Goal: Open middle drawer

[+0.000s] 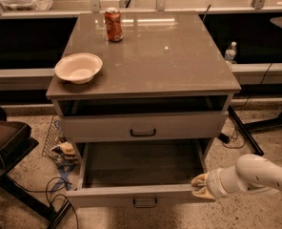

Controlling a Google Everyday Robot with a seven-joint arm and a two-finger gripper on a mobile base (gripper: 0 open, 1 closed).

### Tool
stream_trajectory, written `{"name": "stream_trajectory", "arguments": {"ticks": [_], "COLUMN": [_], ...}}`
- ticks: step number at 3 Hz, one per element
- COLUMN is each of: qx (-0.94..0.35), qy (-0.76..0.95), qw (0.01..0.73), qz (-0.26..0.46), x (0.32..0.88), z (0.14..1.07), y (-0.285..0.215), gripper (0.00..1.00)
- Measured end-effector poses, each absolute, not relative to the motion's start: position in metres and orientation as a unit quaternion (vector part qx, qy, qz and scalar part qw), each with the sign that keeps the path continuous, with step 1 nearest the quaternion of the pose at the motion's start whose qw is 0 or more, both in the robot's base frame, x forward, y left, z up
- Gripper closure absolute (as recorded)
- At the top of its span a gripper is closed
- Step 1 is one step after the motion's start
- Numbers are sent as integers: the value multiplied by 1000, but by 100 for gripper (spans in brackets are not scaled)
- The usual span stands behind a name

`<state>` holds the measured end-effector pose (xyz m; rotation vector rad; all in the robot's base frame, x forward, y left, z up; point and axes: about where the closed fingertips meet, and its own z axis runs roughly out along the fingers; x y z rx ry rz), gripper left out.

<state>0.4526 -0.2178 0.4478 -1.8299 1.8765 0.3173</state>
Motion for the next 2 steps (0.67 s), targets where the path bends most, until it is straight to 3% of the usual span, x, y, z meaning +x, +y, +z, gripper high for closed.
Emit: {"name": "stream_trajectory", "arguments": {"ticks": [2], "qx": [-672], "qy": [688], "qw": [248], "qz": [118], "x": [452], "z": [447], "y": [-216], "gripper": [36]}}
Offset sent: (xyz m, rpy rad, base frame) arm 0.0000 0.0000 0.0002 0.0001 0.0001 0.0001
